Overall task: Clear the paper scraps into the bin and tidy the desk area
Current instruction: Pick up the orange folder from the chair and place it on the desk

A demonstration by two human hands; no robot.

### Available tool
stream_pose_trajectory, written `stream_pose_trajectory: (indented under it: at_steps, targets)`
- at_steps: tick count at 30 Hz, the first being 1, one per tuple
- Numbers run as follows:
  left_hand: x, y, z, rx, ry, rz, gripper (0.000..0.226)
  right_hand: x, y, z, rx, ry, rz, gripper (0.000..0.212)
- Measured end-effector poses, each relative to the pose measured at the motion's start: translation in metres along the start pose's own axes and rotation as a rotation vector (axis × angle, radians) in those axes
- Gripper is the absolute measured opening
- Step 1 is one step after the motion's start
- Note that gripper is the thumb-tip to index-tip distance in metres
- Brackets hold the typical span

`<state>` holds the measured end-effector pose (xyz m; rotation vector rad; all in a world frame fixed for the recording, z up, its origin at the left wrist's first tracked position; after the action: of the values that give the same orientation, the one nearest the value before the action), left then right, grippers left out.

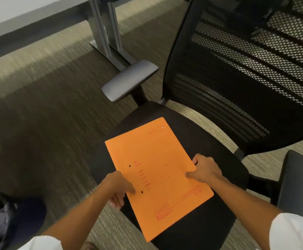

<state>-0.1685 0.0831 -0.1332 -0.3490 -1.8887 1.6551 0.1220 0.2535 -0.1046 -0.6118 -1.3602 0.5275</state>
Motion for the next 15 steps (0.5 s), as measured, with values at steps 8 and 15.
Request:
stream_pose_trajectory:
  at_steps: [8,15]
  targets:
    - [0.083,-0.036,-0.068,-0.234,0.571,-0.646,0.049,0.049,0.013,0.049,0.078,0.025,-0.170,0.043]
    - [0.044,-0.015,-0.100,-0.494,0.523,-0.499,0.115,0.062,0.038,0.110,0.286,0.407,-0.263,0.019]
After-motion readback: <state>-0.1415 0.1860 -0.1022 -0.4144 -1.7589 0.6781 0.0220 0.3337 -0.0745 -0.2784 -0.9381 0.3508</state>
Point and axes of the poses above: each hand's wrist, its own y-axis towards the middle knuckle, its own x-axis out of the back of the hand, z = x × y, the point moved 10 cm from there along y, towards the middle knuckle, and after that the axes turned 3 degrees about -x, right-handed, at the moved point
